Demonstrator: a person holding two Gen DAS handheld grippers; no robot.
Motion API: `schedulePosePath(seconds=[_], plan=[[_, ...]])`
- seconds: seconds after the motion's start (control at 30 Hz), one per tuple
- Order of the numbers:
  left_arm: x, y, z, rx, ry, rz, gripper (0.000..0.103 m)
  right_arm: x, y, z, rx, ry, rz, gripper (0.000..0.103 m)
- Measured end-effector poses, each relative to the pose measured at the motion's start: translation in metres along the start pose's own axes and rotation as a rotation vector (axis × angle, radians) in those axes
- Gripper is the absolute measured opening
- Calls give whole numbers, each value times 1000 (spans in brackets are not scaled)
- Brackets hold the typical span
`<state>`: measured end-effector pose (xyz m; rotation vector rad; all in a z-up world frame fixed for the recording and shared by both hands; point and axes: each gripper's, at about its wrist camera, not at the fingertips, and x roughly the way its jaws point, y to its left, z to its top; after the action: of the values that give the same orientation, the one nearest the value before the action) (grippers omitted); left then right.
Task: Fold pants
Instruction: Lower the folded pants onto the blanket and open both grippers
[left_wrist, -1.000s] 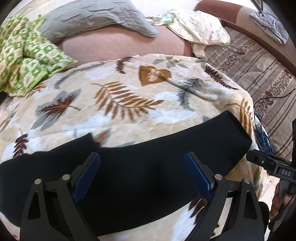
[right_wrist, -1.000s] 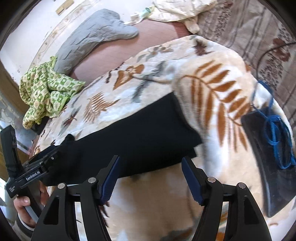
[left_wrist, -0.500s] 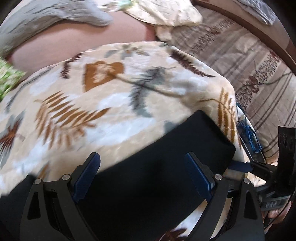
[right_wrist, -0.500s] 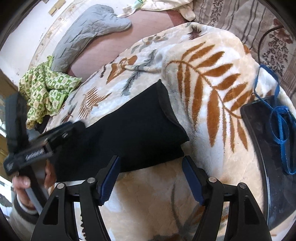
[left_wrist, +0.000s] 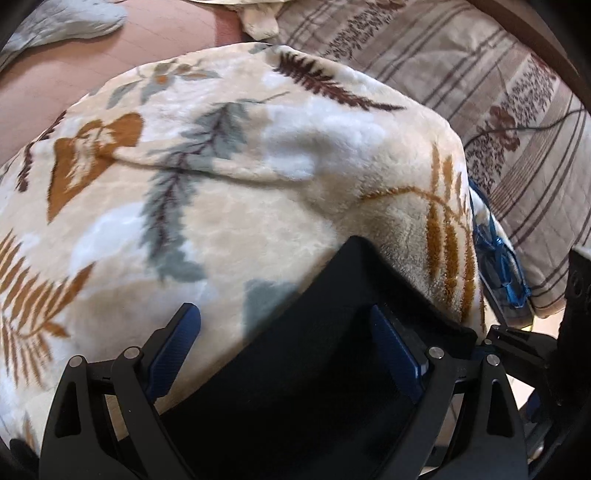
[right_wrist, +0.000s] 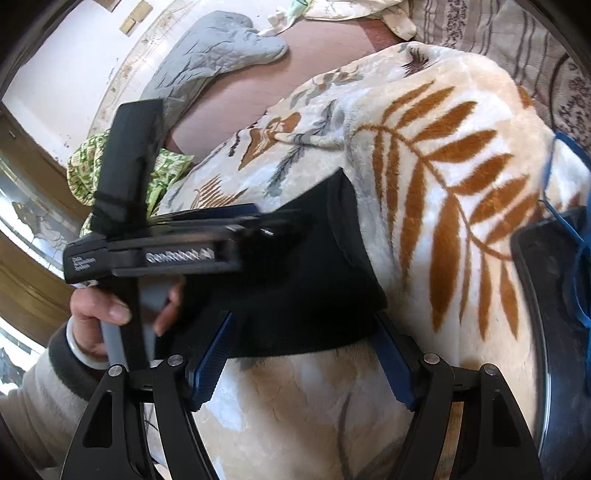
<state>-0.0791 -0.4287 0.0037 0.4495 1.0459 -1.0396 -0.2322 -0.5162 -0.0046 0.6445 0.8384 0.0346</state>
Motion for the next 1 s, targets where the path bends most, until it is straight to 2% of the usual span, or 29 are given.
schedulePosePath(seconds=[0.03,0.1,0.17,0.23,0.4,0.5,0.67,0.83,0.93,1.0], plan=[[1,-3,0,13,-14,3,93,2,-1,2,-5,-1,6,75],[1,-6,-1,27,-29,-1,91,5,-3,6,-11,-7,2,65],[0,-5,0,20,-34,-8,88,11,-10,12,4,-10,-25,21],[-5,-1,0,3,-31,-17,87,12,-17,13,41,-20,10,18],[-47,26,-8,-98,-68,-10,87,-7,8,14,0,-104,-3,15],[-90,49,-21,-162,-127,10,88,-22,40,19,-61,-155,8,15],[-165,102,-61,-270,-233,74,88,-27,103,29,-188,-172,68,14],[-219,147,-118,-377,-291,152,88,4,173,19,-318,-112,152,14],[-234,163,-153,-418,-305,222,88,39,209,-1,-350,-43,198,14],[-235,172,-172,-455,-300,239,88,70,228,-16,-378,13,201,14]])
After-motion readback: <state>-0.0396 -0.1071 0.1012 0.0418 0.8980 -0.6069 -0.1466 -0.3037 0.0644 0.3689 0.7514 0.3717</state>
